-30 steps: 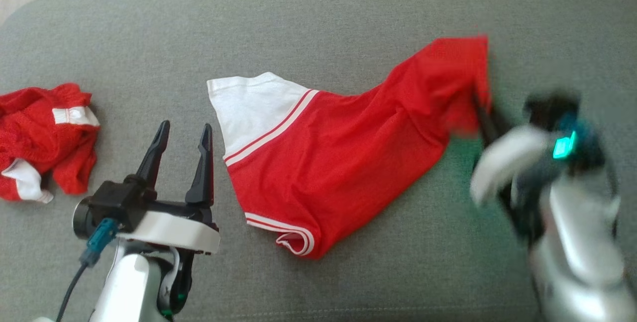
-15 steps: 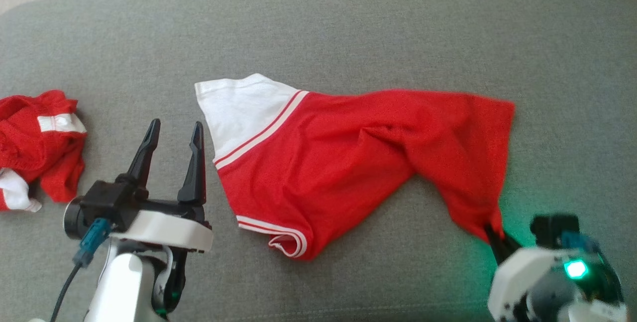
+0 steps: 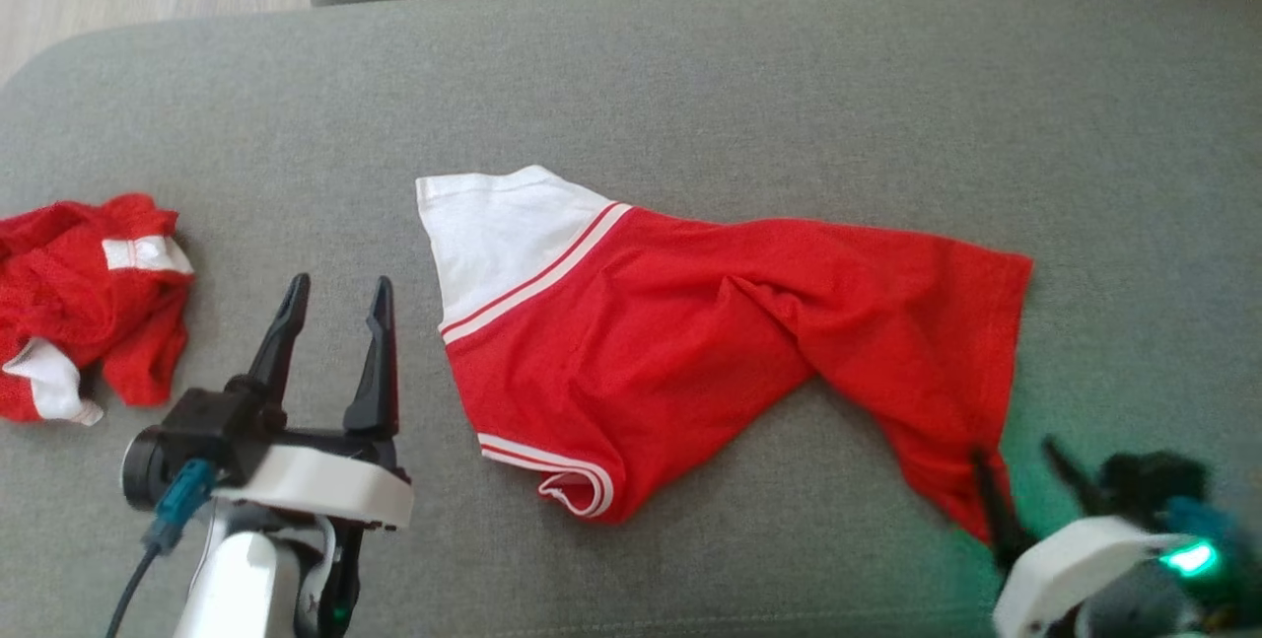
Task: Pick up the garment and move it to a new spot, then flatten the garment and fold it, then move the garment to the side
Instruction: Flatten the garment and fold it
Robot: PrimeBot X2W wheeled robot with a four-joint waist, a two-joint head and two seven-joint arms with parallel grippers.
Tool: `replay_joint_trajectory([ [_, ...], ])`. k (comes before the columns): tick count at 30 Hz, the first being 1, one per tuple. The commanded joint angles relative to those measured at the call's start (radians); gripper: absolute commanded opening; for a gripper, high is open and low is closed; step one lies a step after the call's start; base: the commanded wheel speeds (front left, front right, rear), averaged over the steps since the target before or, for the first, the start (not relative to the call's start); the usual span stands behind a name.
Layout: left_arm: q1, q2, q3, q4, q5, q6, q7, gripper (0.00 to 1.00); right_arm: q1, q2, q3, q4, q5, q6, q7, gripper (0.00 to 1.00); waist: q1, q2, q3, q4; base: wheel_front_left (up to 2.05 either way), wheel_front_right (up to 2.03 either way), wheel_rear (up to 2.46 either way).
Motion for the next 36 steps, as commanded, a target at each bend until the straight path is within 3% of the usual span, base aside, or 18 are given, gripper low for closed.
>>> replay_joint_trajectory([
  [1,-0.018,0.005,0.045,-0.031,0.008,0.003,-0.012,1.0,-0.033,-0.009,0.003,-0.064,0.01,0.008,-0.049,1.0,0.0,-0.0001,-0.007,-0.001,0.0,0.0,0.0],
  [12,0.005,0.007,0.056,-0.027,0.012,0.028,-0.011,1.0,-0.134,-0.004,0.006,-0.197,0.006,0.008,-0.267,1.0,0.0,-0.0001,-0.047,-0.003,0.0,0.0,0.0],
  [29,0.012,0.0,0.011,-0.018,-0.003,0.036,0.053,1.0,-0.141,-0.003,0.02,-0.167,-0.001,0.008,-0.282,1.0,0.0,-0.0001,-0.056,0.021,0.0,0.0,0.0],
  [36,-0.16,-0.019,-0.046,0.054,-0.028,0.005,0.122,1.0,-0.171,-0.003,0.026,-0.174,0.005,0.008,-0.281,1.0,0.0,-0.0001,0.003,0.025,0.0,0.0,0.0],
])
